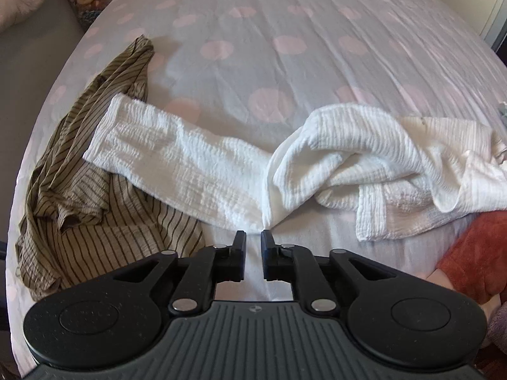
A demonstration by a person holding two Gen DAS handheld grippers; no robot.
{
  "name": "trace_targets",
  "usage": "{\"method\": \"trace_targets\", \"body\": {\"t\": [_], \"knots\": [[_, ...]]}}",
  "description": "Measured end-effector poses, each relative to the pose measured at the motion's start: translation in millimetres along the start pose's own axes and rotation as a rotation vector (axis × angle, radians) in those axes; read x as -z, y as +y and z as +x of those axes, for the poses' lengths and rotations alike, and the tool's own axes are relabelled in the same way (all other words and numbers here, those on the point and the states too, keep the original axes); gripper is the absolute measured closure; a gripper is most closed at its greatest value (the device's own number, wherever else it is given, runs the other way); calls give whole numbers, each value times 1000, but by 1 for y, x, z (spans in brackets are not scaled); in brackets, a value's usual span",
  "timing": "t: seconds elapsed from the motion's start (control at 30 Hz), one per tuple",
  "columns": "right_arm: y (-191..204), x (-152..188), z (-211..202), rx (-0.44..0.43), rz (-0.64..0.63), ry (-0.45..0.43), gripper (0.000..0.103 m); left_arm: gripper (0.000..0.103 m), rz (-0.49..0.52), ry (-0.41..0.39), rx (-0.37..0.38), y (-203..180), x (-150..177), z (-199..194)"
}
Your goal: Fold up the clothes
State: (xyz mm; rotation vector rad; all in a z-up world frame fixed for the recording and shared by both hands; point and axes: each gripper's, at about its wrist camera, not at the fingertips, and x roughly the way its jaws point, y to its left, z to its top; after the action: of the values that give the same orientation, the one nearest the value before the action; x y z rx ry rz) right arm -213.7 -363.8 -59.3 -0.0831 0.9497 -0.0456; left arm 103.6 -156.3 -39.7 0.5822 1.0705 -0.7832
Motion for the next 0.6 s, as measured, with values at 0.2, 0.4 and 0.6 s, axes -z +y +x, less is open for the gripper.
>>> {"method": "trace_targets", "body": {"t": [0.2,0.4,0.6], "knots": [[-29,-21,3,75,44,-24,75,78,116,-111,66,-16,-48,5],[-56,-23,42,20,121,61,64,58,322,-135,63,-45,-93,37],[-72,-29,84,-66,149,140,64,58,438,-128,103,-62,-129,84]]}}
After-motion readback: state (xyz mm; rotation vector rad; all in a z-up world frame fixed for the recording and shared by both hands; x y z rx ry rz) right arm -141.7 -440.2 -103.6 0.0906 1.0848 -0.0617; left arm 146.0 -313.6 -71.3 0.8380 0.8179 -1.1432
